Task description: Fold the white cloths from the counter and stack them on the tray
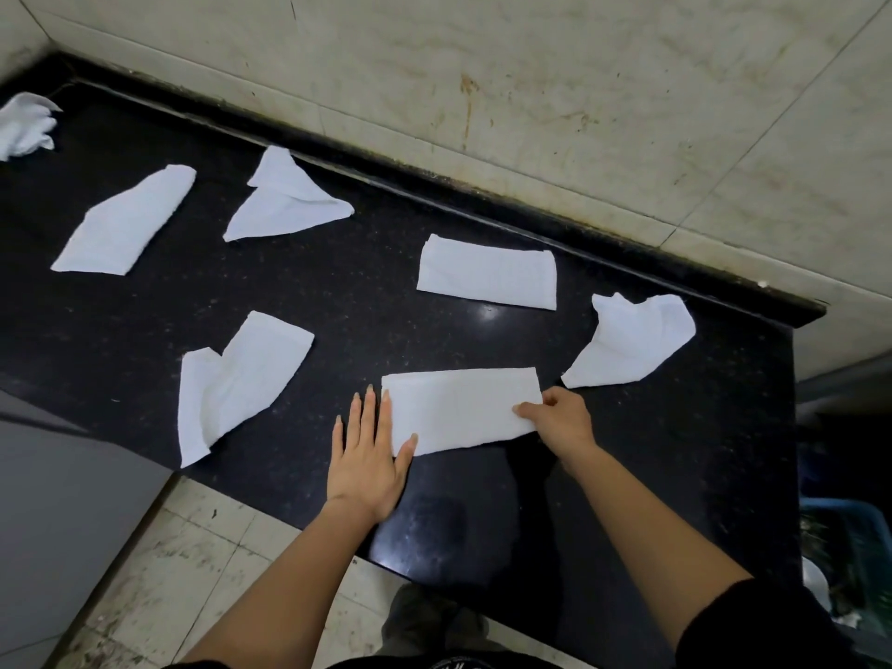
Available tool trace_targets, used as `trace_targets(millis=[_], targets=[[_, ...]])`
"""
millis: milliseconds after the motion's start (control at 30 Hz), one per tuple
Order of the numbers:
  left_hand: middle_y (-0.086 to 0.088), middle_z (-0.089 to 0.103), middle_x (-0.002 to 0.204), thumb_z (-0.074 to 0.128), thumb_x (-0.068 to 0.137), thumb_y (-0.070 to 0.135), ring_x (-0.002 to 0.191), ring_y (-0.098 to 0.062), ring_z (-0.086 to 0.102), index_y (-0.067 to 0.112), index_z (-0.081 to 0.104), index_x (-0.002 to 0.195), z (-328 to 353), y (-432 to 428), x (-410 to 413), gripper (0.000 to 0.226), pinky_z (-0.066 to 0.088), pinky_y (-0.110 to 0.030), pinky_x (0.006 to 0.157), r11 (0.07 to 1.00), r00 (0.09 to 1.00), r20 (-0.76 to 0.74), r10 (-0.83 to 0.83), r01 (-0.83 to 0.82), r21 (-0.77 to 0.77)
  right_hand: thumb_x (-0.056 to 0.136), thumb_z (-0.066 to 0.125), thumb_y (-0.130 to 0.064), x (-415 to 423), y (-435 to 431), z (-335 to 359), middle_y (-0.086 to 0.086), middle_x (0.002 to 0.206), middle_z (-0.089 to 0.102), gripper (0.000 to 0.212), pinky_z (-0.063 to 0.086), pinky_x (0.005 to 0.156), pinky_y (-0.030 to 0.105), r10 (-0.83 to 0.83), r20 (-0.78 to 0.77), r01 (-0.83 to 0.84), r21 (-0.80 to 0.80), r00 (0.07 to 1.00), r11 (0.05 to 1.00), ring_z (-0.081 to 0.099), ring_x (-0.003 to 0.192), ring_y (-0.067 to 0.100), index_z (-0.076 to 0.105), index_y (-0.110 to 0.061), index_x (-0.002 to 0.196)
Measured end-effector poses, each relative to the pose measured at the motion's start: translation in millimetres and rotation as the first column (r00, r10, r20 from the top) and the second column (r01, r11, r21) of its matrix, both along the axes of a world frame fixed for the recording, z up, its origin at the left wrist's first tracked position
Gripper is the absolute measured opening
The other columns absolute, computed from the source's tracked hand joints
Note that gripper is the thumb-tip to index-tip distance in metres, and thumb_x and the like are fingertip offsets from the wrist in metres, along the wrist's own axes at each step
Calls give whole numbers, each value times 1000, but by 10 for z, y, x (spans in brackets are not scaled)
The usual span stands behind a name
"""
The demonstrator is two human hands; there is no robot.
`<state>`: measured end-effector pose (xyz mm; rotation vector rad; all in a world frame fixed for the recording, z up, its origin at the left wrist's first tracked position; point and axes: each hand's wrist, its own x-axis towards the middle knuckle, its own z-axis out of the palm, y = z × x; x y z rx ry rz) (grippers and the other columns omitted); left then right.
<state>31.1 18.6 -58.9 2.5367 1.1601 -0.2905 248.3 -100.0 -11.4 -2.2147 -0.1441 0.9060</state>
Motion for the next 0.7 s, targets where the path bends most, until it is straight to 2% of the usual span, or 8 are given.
trace_targets(millis=[67,133,233,367,433,500,600,700], targets=[[-13,33,151,12,92,56,135,-33,36,12,17,153,73,31,-14,76,33,-44,111,998,997,54,-45,43,48,78,72,-8,-76,57,62,1,76,54,23,40,58,24,52,89,-55,31,995,998,50,71,16,49,-10,78],[-8,54,125,31,93,47,104,-29,54,11,43,141,84,70,-21,61,52,-39,81,986,981,140,-133,117,116,78,72,-7,-172,150,124,-4,74,51,23,39,59,21,92,154,-105,76,984,992,49,71,14,49,-13,79],[-2,53,123,44,98,38,104,-26,49,15,48,138,116,122,-6,47,49,-36,79,992,963,236,-130,127,27,81,71,-12,-364,312,183,-7,77,52,19,40,66,21,147,189,-173,127,971,977,50,71,8,53,-14,87],[4,58,118,50,98,31,110,-17,45,21,57,132,202,237,51,36,42,-24,85,958,923,353,150,-48,-283,84,67,-13,-652,495,183,-8,75,51,13,40,62,15,265,248,-306,145,932,941,49,69,6,57,-16,93],[3,69,106,54,96,24,103,-16,58,18,70,115,249,332,76,25,43,-22,83,852,824,396,405,-183,-490,87,65,-17,-774,571,137,-6,78,53,10,41,64,17,321,270,-364,124,908,923,50,73,9,60,-16,96],[2,74,96,52,97,22,92,-17,66,16,76,97,316,426,99,24,48,-24,78,640,679,337,652,-254,-725,90,63,-20,-866,635,78,-6,85,53,12,40,69,20,364,281,-402,90,888,911,50,77,10,63,-16,101],[0,75,90,41,101,37,82,-15,67,16,73,93,429,530,135,40,47,-24,69,416,630,148,763,-302,-858,93,60,-22,-965,685,7,-7,93,52,17,39,73,20,422,276,-451,48,864,891,50,84,10,66,-16,108],[-1,75,90,42,98,49,85,-14,70,14,72,95,441,622,146,46,49,-25,70,299,625,27,780,-335,-894,92,62,-21,-1022,704,-46,-4,101,58,20,44,79,21,507,241,-528,30,828,849,53,88,9,68,-16,110]])
